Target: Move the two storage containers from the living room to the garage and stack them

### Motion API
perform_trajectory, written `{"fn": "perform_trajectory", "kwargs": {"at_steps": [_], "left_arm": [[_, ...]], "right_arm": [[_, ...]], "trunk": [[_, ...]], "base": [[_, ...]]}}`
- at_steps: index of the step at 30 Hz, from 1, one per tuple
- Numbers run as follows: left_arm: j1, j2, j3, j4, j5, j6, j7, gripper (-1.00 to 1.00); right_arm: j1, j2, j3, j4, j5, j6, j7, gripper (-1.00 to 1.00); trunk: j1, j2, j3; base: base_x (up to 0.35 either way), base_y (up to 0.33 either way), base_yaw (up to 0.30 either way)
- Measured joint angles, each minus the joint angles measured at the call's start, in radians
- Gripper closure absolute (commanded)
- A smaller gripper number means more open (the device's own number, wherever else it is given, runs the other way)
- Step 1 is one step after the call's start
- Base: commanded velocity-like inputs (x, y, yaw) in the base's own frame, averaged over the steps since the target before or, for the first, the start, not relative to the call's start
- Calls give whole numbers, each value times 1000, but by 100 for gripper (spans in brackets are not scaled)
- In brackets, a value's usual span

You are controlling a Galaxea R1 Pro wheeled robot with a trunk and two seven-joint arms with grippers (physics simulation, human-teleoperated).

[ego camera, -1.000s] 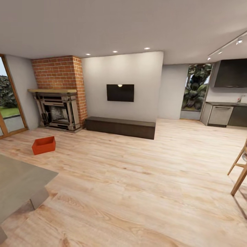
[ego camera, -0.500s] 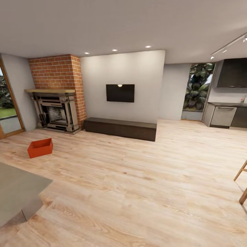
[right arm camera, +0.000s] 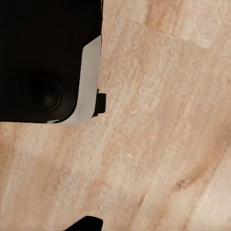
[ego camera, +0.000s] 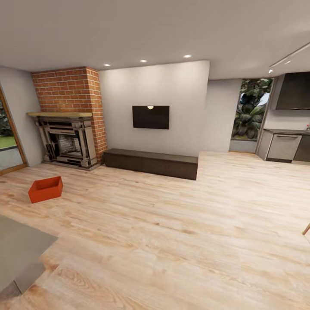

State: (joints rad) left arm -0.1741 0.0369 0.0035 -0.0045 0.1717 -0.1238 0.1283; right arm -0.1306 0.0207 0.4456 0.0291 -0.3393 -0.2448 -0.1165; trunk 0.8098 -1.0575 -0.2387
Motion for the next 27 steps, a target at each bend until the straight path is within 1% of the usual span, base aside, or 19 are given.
{"fn": "perform_trajectory", "kwargs": {"at_steps": [27], "left_arm": [[0, -4, 0, 0, -1, 2, 0, -100]], "right_arm": [[0, 0, 0, 0, 0, 0, 0, -100]], "trunk": [[0, 0, 0]], "base": [[318, 0, 0]]}}
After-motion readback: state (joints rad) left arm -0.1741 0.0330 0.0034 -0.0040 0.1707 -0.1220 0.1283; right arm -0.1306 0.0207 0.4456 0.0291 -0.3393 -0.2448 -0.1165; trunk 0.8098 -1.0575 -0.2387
